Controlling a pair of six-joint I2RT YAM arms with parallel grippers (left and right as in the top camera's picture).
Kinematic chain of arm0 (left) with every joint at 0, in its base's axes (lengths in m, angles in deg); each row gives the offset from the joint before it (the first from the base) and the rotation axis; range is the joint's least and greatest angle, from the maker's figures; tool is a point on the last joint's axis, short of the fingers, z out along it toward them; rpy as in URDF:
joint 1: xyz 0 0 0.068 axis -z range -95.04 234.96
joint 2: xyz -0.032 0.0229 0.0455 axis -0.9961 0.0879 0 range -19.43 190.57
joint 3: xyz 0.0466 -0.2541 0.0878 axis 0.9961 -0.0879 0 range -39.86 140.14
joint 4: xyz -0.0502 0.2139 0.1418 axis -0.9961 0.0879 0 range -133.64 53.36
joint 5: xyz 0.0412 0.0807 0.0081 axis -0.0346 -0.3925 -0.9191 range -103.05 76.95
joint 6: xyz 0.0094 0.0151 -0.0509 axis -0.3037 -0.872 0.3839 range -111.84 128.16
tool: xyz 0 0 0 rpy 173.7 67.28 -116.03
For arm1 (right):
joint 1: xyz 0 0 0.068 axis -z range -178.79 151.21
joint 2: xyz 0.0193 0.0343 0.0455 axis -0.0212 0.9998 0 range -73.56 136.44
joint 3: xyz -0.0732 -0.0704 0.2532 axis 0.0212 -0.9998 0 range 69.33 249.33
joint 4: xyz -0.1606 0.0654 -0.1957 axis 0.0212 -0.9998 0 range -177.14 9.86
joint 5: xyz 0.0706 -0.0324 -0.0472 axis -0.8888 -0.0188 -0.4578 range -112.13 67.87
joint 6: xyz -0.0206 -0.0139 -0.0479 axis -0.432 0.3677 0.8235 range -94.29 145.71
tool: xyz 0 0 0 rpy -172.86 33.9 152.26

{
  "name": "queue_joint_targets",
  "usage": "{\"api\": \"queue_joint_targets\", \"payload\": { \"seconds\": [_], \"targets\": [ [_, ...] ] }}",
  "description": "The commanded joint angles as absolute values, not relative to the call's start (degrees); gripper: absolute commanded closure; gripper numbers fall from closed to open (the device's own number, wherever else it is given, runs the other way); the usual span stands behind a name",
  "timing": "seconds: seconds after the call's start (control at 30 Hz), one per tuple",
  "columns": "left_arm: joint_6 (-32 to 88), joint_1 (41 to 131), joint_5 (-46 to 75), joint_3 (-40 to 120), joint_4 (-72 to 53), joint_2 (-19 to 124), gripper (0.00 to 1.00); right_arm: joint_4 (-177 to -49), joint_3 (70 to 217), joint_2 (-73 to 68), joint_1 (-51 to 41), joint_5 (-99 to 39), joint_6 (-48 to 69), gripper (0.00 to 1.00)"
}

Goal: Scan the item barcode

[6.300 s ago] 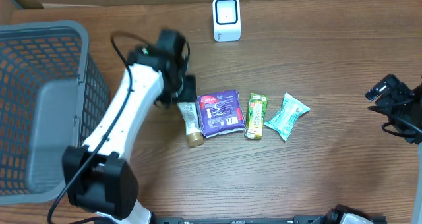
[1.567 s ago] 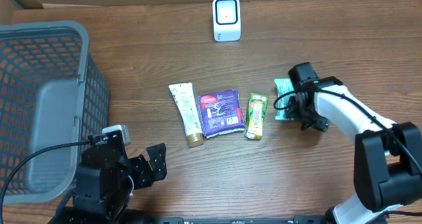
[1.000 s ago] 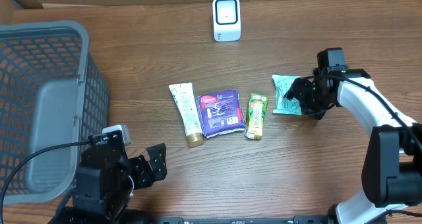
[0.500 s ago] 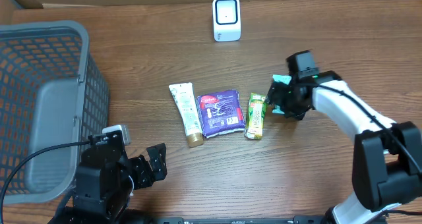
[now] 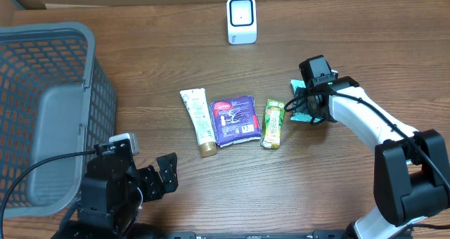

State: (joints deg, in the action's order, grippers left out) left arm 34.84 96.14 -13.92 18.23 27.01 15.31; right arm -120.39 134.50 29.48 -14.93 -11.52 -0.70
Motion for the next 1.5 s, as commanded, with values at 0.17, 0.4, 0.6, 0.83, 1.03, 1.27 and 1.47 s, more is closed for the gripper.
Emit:
{"api": "queue_joint_targets", "payload": {
  "seconds": [0.17, 0.4, 0.6, 0.83, 1.03, 1.27, 1.47],
  "targets": [
    [35.2, 96.4, -13.5, 17.7, 26.9, 14.6, 0.00, -116.2, 134.1, 29.7, -14.8, -19.9, 12.5, 0.14],
    [35.2, 96.4, -13.5, 17.7, 26.9, 14.6, 0.00, -117.0, 132.4, 29.7, -14.0, -15.3, 14.6, 0.09],
    [35.2, 96.4, -13.5, 17.7, 26.9, 14.6, 0.00, -115.2, 129.4, 29.7, -14.0, -15.2, 17.3, 0.04],
    [35.2, 96.4, -13.5, 17.7, 26.9, 14.6, 0.00, -116.0, 129.3, 29.7, -13.0, -6.0, 14.4, 0.06],
    [35.2, 96.4, -13.5, 17.7, 26.9, 14.6, 0.00, -115.7, 129.3, 29.7, -7.1, -10.7, 7.6, 0.05],
    [35.2, 96.4, -13.5, 17.7, 26.9, 14.6, 0.00, -113.6, 129.8, 29.7, -3.1, -26.0, 8.1, 0.05],
    [35.2, 96.4, -13.5, 17.7, 26.9, 14.6, 0.00, -113.4, 131.6, 29.7, -1.8, -35.6, 8.1, 0.03]
  ]
}}
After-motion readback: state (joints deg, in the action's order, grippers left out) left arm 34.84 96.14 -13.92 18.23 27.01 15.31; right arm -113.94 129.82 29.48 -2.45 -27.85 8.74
